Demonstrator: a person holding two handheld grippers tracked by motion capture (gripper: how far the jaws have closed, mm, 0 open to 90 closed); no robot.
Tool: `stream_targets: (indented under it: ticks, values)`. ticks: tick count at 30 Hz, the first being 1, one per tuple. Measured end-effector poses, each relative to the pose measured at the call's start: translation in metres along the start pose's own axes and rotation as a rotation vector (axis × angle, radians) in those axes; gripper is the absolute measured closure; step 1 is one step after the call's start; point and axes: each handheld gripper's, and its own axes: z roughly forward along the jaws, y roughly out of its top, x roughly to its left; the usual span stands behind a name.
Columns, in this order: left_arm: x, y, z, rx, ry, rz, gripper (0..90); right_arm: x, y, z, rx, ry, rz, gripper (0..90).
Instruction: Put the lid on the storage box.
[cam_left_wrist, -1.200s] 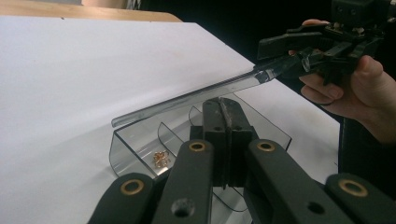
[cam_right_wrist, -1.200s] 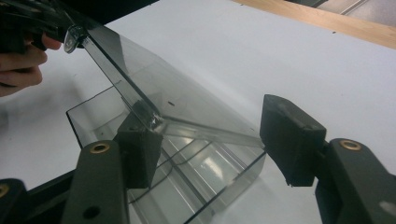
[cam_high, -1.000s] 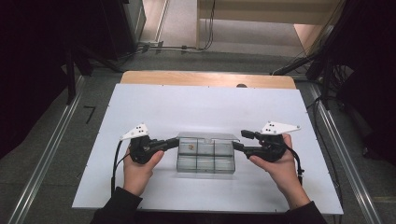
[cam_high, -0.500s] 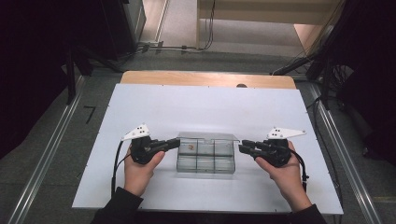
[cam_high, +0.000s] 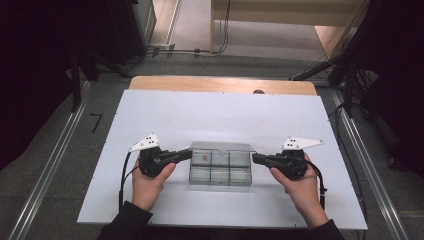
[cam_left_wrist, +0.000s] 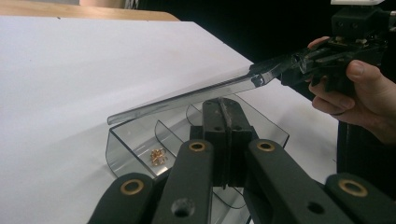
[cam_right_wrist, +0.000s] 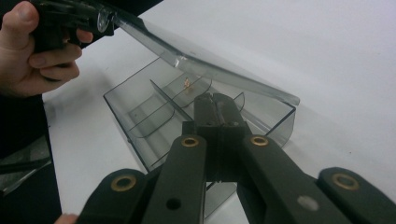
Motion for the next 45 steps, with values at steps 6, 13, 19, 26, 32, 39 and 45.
stream_targets:
  ticks: [6, 13, 19, 26, 32, 39, 45]
  values:
    - [-0.001, -0.001, -0.001, 0.005, -0.006, 0.004, 90.0, 0.000, 0.000, -0.003, -0.017, 0.005, -0.001, 88.1]
    - [-0.003, -0.003, -0.002, 0.014, -0.013, 0.013, 90.0, 0.002, 0.000, -0.003, -0.015, 0.008, -0.016, 88.1]
    - [-0.004, -0.006, -0.004, 0.026, -0.017, 0.021, 90.0, 0.004, -0.004, -0.004, -0.009, 0.007, -0.029, 88.1]
    - [-0.006, -0.010, -0.005, 0.053, -0.021, 0.036, 90.0, 0.006, -0.008, -0.004, -0.001, 0.014, -0.038, 88.0]
    - [-0.006, -0.013, -0.007, 0.067, -0.025, 0.034, 90.0, 0.007, -0.013, -0.003, 0.010, 0.019, -0.046, 88.0]
    - [-0.005, -0.017, -0.007, 0.110, -0.024, 0.047, 90.0, 0.007, -0.019, -0.002, 0.028, 0.024, -0.059, 88.0]
    - [-0.005, -0.019, -0.004, 0.144, -0.022, 0.063, 90.0, 0.007, -0.023, 0.001, 0.045, 0.039, -0.069, 88.0]
